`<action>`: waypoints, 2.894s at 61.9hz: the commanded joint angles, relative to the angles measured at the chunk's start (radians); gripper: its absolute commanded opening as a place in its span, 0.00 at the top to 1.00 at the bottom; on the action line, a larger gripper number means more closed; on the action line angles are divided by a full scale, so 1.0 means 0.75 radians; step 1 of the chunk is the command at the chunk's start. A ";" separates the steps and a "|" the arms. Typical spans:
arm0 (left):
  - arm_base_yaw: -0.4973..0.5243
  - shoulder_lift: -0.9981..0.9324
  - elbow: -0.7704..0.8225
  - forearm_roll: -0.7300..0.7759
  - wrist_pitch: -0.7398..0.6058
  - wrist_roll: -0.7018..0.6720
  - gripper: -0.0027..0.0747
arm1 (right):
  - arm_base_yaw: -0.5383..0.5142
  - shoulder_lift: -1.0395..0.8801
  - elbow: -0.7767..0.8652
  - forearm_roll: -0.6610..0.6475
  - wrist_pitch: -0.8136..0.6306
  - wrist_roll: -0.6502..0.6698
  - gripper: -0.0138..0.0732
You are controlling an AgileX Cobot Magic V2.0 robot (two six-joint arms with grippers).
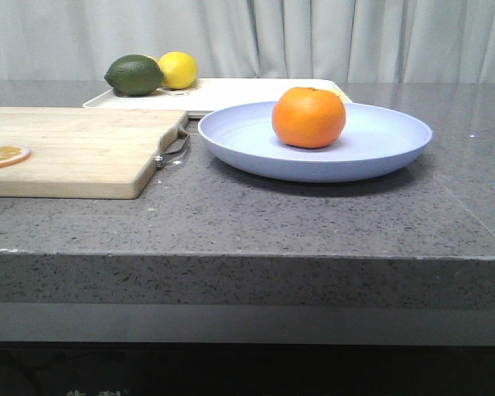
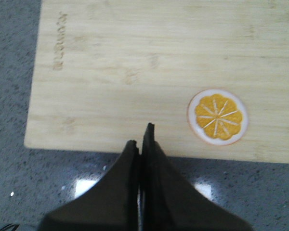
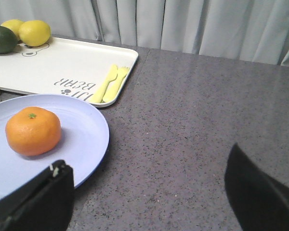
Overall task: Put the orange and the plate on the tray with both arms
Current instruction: 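Raise the left gripper away from the plate and withdraw, then move the right gripper to the plate rim nearest it and grip it, then lift the plate with the right gripper and carry it onto the white tray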
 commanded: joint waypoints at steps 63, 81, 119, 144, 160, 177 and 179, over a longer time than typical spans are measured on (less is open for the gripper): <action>0.057 -1.442 0.957 -0.091 -0.687 -0.009 0.99 | -0.008 0.262 -0.152 0.116 -0.068 -0.011 0.11; 0.057 -1.442 0.957 -0.091 -0.739 -0.009 0.99 | -0.008 0.772 -0.485 0.168 0.049 -0.011 0.17; 0.057 -1.442 0.957 -0.091 -0.741 -0.009 0.99 | 0.055 1.323 -0.897 0.349 0.307 -0.013 0.39; 0.057 -1.442 0.957 -0.091 -0.742 -0.009 0.99 | 0.056 1.361 -0.915 0.399 0.351 -0.013 0.78; 0.057 -1.442 0.957 -0.092 -0.742 -0.009 0.99 | 0.055 1.362 -0.935 0.456 0.417 -0.013 0.91; 0.057 -1.442 0.957 -0.092 -0.742 -0.009 0.99 | 0.053 1.433 -1.226 0.516 0.690 -0.012 0.91; 0.057 -1.442 0.957 -0.092 -0.742 -0.009 0.99 | 0.053 1.456 -1.265 0.532 0.710 -0.012 0.91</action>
